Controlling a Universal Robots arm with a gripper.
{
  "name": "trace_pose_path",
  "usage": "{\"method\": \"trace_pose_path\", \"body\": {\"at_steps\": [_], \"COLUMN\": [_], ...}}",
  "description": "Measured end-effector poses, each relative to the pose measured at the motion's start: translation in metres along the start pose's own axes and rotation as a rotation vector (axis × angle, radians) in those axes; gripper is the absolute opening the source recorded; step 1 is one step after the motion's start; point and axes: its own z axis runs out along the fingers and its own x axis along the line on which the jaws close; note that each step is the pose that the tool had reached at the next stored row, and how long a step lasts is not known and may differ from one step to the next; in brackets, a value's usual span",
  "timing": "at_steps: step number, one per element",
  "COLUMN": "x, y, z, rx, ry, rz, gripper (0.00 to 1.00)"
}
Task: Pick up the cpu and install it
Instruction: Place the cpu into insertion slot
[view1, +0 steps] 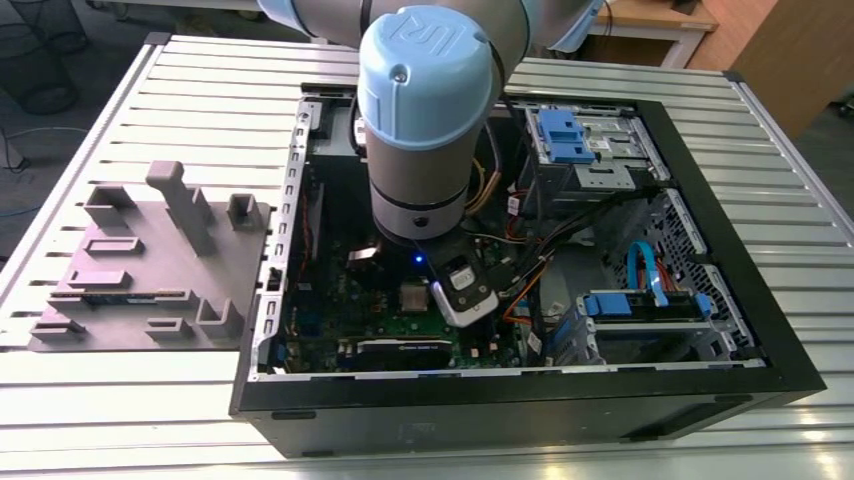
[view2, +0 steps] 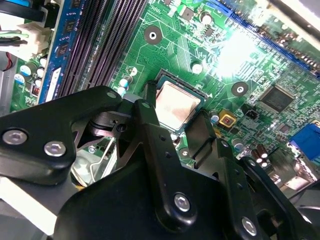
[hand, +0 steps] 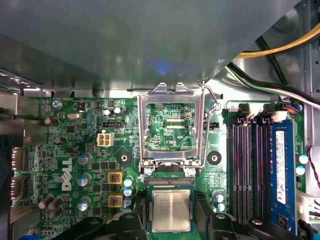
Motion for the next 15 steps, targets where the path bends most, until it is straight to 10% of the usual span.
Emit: {"method": "trace_pose_path", "body": {"at_steps": [15], "x": [-0.0001], "y": [0.0002], "z": [0.0022], "rx": [0.0003], "ry": [-0.0001], "rz": [0.000], "gripper": [0.48]}}
